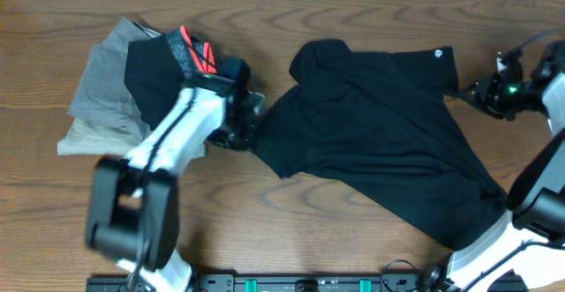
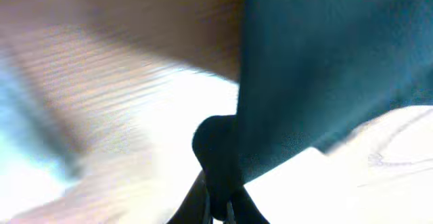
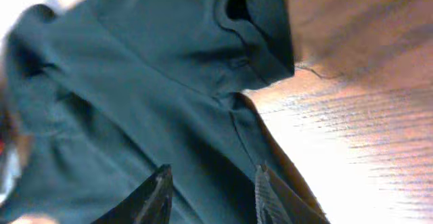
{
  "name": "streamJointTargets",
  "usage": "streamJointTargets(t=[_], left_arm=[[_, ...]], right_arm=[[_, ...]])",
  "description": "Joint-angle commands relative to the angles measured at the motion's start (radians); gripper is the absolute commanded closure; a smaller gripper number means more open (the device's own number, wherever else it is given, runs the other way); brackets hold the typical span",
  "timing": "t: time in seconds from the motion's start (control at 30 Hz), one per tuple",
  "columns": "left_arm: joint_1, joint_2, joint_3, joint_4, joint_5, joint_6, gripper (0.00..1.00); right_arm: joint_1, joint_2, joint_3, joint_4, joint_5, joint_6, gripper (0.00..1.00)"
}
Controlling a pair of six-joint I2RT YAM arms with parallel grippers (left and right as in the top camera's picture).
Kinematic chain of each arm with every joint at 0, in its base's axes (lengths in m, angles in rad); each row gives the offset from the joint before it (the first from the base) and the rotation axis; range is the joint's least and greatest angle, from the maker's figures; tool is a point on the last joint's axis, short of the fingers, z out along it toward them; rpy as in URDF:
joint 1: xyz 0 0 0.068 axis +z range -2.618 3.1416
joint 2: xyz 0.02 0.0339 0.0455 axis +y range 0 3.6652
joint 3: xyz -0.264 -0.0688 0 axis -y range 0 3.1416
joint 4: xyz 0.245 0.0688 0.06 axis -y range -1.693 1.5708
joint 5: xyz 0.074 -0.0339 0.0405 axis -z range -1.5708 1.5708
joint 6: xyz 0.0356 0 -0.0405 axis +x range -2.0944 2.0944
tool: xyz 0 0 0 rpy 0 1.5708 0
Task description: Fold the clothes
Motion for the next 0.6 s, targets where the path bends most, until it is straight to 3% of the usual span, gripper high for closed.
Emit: streamJointTargets(t=[0.0, 0.3, 0.4, 0.57], left_arm=[[0.071, -0.138, 0.036, -0.056, -0.111, -0.105, 0.94], [0.195, -0.287, 0.036, -0.154, -0.115, -0.214, 0.94], [0.196, -0.297, 0.036, -0.171, -0.114, -0.213, 0.94], [0.196, -0.296, 0.035, -0.170, -0.114, -0.213, 0.94]], right_arm=[[0.078, 0.003, -0.006, 0.022, 0.158, 0.080, 0.62], [0.239, 0.012, -0.006, 0.106, 0.304, 0.198, 0.65], [0.284, 0.040, -0.006, 0.131, 0.314, 0.197, 0.57], [0.353, 0.129, -0.006, 0.217, 0.314, 0.197, 0.56]])
